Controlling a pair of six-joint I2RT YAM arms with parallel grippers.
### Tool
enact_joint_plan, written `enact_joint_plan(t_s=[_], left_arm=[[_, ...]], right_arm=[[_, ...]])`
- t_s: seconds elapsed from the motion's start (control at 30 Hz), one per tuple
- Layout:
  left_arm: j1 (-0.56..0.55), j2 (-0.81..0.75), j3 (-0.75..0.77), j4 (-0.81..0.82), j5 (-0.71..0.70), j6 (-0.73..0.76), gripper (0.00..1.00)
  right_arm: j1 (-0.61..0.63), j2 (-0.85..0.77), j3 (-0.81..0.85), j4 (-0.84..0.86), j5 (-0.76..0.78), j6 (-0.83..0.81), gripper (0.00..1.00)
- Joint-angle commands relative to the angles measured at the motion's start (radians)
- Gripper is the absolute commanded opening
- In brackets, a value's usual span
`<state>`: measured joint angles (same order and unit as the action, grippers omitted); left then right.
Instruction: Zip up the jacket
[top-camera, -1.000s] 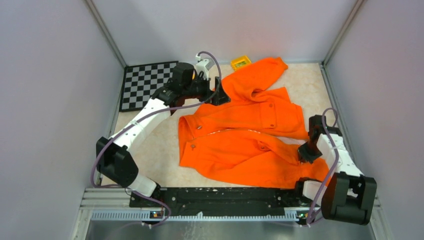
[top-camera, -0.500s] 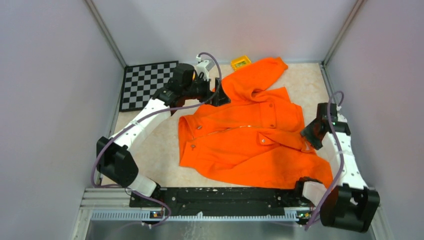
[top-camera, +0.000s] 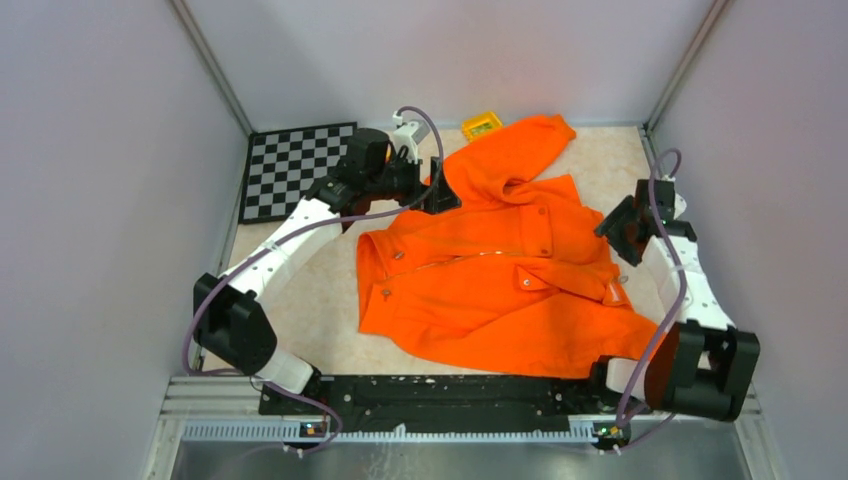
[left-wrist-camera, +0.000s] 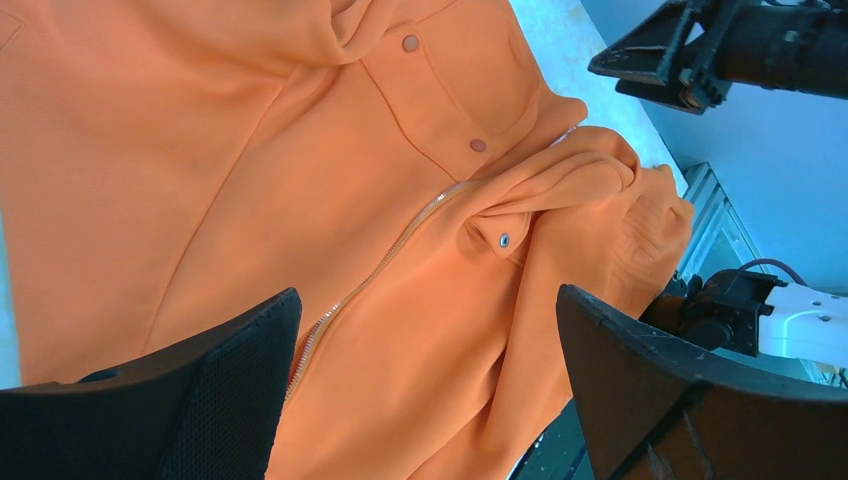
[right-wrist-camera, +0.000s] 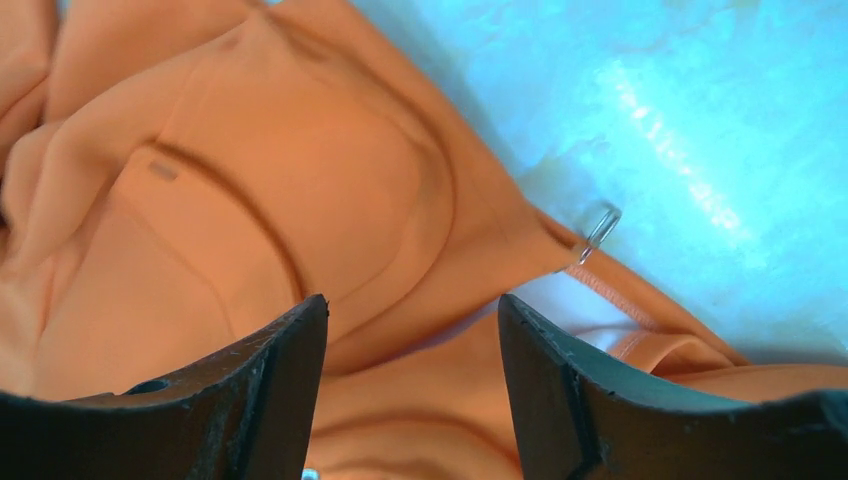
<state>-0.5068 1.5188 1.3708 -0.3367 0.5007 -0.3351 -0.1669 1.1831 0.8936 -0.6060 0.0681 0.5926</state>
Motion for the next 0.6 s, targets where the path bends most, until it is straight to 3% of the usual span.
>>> enact_joint_plan(t_s=[0.0, 0.33, 0.5, 0.57], left_arm=[[-0.006, -0.028, -0.008, 0.047, -0.013, 0.019, 0.99], [-0.006, -0.012, -0.011, 0.052, 0.001, 0.015, 0.99], [-0.006, -0.012, -0.015, 0.054, -0.004, 0.010, 0.99], [-0.006, -0.014, -0.015, 0.051, -0.016, 0.010, 0.99]], right_arm=[[-0.011, 0.124, 0.070, -0.006, 0.141, 0.041, 0.61], [-0.013, 0.362, 0.035, 0.221, -0.009, -0.004, 0.68], [-0.005, 0.456, 0.078, 0.252, -0.104, -0.020, 0.43], [-0.002, 0.471, 0.117, 0.229, -0.113, -0.017, 0.20]])
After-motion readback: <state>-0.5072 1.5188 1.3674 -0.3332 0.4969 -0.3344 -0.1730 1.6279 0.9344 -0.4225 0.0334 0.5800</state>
